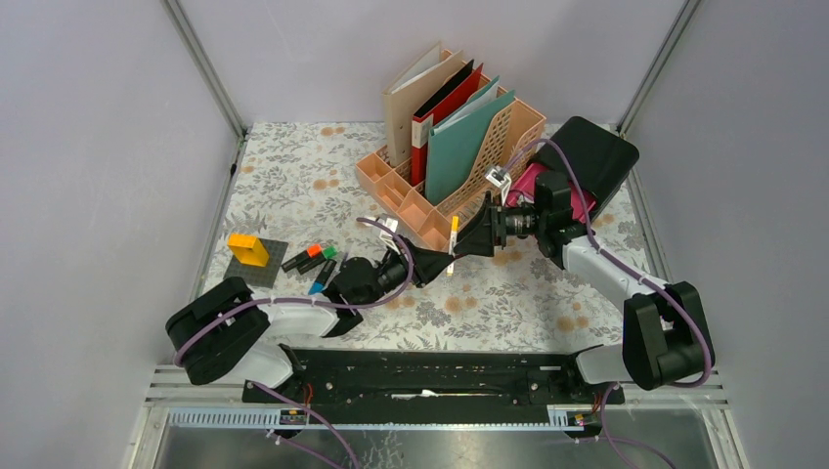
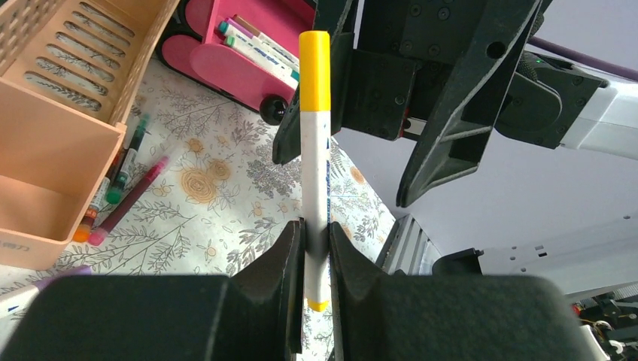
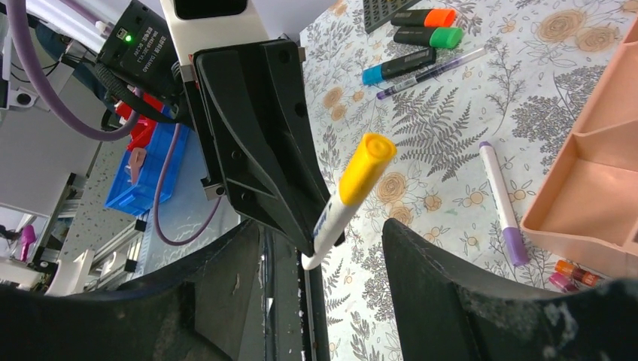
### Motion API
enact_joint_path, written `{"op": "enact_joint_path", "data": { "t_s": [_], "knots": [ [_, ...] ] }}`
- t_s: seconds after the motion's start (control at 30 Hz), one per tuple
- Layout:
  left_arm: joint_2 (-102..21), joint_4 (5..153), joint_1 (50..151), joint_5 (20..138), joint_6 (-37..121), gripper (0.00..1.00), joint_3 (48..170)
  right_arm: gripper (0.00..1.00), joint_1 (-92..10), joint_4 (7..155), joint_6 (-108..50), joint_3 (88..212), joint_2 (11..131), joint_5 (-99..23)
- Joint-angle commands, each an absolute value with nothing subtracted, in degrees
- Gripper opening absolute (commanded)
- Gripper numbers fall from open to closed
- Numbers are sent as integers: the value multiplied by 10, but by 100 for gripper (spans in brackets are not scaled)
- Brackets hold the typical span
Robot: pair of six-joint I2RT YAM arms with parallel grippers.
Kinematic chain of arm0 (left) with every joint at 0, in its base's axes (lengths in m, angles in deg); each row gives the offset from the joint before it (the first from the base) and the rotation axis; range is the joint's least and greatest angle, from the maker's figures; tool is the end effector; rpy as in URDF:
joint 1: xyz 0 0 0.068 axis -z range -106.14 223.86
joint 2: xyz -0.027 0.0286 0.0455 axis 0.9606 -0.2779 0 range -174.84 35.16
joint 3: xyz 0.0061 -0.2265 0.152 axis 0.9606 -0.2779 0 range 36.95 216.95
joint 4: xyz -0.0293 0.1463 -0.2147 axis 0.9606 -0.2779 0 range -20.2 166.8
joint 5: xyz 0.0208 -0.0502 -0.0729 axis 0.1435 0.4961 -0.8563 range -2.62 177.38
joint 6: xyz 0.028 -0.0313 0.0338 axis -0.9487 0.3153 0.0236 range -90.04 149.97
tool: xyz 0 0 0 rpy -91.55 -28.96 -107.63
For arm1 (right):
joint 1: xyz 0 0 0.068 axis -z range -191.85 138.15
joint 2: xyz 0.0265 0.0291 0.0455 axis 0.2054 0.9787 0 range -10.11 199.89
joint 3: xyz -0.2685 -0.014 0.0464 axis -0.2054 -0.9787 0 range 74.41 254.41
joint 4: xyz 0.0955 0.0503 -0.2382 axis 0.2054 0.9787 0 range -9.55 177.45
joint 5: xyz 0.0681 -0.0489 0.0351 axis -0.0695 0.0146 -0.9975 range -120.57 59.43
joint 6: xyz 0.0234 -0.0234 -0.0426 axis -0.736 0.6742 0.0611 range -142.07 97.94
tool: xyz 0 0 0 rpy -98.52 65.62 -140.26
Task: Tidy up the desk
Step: Pick up the stationery from the center of the board.
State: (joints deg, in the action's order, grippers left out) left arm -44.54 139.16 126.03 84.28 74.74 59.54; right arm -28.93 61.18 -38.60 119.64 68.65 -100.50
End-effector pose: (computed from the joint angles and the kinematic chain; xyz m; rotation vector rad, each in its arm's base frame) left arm 0.1612 -0.2107 0.2102 0.1547 1.6400 -1.3806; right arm 0.2669 0.1170 0.2658 -0.9188 1.6707 1.4979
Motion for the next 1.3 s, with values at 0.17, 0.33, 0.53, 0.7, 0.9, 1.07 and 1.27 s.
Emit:
{"op": "enact_joint_path", "data": {
  "t_s": [0.17,0.33,0.53,0.7,0.9,1.07,1.27],
  "knots": [
    [-464,1441,1269,829,749,0,627,58,-324,583,-389,1194,694,-1004],
    [-464,1438,1270,827,747,0,627,36,-330,585,-388,1198,698,-1005],
    [-463,1436,1270,823,747,1,623,1,-332,614,-367,1211,702,-1008],
    [-435,1407,1270,833,743,23,613,0,-332,662,-324,1225,697,-1005],
    [-372,1336,1269,858,709,54,594,0,-332,748,-241,1248,689,-988],
    [-306,1272,1269,904,673,73,574,0,-332,864,-137,1283,684,-954],
    [-226,1196,1267,971,634,98,554,0,-327,973,-34,1323,667,-884]
  ]
}}
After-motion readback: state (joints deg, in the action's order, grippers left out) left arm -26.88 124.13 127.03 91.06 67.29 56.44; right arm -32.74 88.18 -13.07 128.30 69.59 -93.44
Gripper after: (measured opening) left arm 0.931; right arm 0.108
